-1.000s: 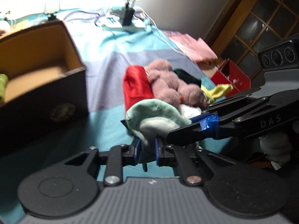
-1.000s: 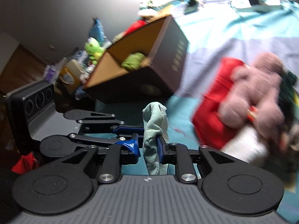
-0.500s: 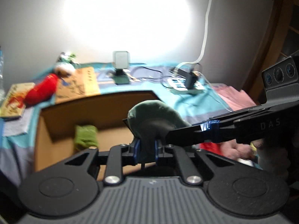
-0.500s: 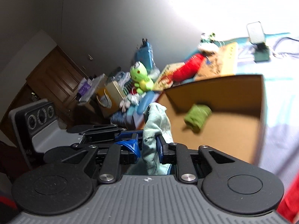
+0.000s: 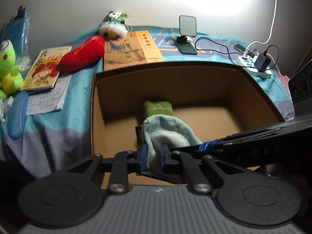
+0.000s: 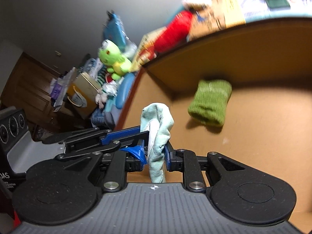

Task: Organize soft objects
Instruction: 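Carry the mint-green cloth into the box and release it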

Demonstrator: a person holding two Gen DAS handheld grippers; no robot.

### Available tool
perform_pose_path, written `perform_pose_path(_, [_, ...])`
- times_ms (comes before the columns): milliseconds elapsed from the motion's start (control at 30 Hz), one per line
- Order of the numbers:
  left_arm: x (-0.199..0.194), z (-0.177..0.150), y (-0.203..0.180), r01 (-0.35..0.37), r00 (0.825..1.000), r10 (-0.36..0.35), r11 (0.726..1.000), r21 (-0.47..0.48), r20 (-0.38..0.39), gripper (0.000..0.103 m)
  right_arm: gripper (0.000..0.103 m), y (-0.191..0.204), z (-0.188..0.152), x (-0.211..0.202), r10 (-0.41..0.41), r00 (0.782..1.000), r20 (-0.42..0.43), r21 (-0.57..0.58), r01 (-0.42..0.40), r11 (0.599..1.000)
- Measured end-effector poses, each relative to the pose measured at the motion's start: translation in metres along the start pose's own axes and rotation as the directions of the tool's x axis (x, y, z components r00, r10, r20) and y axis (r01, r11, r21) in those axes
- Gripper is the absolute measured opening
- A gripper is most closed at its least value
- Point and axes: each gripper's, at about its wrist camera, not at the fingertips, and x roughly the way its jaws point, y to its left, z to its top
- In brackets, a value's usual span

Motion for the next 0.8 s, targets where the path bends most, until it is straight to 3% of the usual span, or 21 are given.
perform_pose_path(133, [0.007,-0.011,0.007,-0.023,0.999,0.023,1.000,0.009,-0.036,0.005,0.007,-0.008,-0.003,0.022,-0.023,0.998,-0.051,0.063,0.026,0.998])
perform_pose_path(467, [-0.015,-0.014,-0.001,-0.049,0.999,0.049,0.999,0.009,0.009,0.053,0.009,-0.012,-0.006,0.017,-0.089,0.995,-0.038,0.075,0.091,0.993])
perform_pose_path(800, [-0.042,-0.014,-0.029,-0.151,0.988,0.150,0.988,0.026,0.046,0.053,0.009,0.004,-0.017,-0.017,-0.116,0.991,0.072,0.019,0.115,0.993])
